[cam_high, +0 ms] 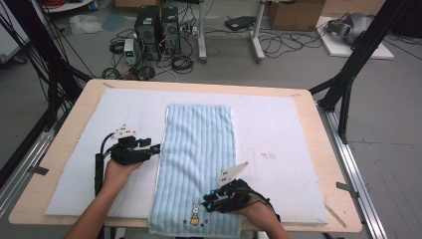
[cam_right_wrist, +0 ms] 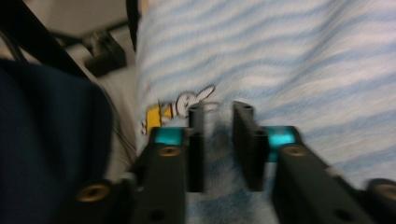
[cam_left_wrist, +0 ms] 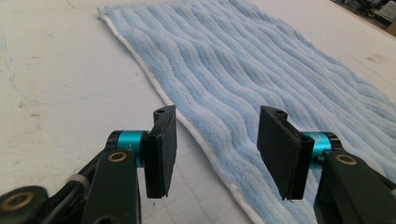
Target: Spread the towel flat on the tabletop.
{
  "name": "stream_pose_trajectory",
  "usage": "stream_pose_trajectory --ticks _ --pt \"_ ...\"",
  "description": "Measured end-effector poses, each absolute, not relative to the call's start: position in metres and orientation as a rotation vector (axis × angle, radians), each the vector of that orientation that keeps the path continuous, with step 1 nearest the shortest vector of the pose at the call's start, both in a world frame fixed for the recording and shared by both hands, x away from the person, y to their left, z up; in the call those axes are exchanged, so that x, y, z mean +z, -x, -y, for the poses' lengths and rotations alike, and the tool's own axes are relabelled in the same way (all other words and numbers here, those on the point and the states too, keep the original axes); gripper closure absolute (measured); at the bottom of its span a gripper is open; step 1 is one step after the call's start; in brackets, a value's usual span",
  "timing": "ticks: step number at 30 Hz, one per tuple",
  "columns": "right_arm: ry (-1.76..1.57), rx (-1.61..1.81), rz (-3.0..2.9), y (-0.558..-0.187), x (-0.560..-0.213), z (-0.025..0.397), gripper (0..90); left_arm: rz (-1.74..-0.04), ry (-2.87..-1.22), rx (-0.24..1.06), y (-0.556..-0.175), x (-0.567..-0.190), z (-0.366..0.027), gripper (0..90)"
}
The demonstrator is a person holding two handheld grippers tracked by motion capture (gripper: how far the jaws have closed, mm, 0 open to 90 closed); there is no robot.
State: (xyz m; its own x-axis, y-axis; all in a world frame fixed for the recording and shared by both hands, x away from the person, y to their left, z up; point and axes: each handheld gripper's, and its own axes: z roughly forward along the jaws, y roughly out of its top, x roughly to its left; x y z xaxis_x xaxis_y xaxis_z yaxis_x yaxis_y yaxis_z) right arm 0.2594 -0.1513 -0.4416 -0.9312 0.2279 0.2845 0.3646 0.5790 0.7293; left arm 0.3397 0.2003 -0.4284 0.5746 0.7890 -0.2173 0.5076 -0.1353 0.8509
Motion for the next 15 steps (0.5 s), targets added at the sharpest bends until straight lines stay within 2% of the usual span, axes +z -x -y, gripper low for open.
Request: stream_pose_trajectory --ticks 3,5,7,8,10,13,15 --pt "0.678 -1.439 2.639 -0.277 -0.434 0.169 55.7 -1.079 -1.797 0.334 -0.346 -0.435 -0.198 47.4" --pt "0.898 -1.484 2.701 -0.289 -0.432 0.183 53.9 -1.083 -1.794 0.333 -0.350 -0.439 -0.197 47.2" --pt "1.105 -1.518 2.727 -0.301 -0.433 0.195 44.7 -1.091 -1.804 0.331 -0.354 -0.440 -0.196 47.0" --pt "1.198 -1.540 2.714 -0.307 -0.435 0.200 43.6 -1.091 -1.808 0.329 -0.356 -0.439 -0.195 46.2" --pt "1.322 -1.512 2.719 -0.318 -0.437 0.208 45.9 -1.082 -1.803 0.341 -0.360 -0.437 -0.194 46.0" --pt "1.418 -1.421 2.794 -0.330 -0.442 0.208 55.4 -1.085 -1.798 0.353 -0.367 -0.433 -0.192 45.1" --pt "1.393 -1.349 2.855 -0.333 -0.445 0.204 73.5 -1.091 -1.795 0.353 -0.371 -0.433 -0.190 45.0"
